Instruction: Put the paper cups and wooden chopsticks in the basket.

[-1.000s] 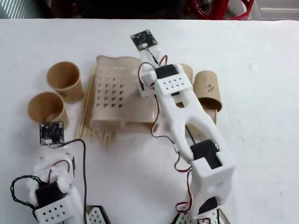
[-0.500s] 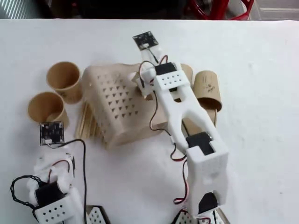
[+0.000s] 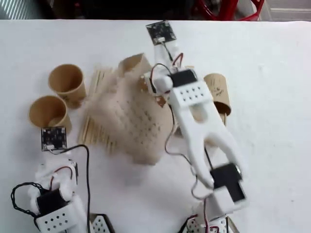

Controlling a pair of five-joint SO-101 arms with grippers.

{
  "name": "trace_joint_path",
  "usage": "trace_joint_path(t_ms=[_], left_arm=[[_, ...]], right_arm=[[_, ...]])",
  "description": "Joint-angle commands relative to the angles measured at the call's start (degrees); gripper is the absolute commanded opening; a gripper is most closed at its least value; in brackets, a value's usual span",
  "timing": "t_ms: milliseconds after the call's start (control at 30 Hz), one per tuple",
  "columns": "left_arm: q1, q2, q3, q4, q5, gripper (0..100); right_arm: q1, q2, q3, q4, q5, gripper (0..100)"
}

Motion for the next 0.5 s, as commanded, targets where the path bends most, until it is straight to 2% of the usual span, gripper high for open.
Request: trace_joint_path(t_ms=[0,167,267,467], left_arm=[[-0.4,0.4,-0.1,0.0,-0.2,10],[-0.4,0.4,-0.1,0.0,-0.2,10],[-0.4,0.4,-0.1,0.0,-0.2,10],[-0.4,0.4,-0.1,0.0,-0.2,10]], right_arm=[[0.7,-11.8,5.9,-6.1,-0.7,1.7],[0.1,-19.2,11.8,-10.4,-2.5,1.7],[-1.6,-19.7,11.9,-10.8,-5.5,1.7],[-6.8,-18.4,12.0,-13.1,-5.6,1.7]])
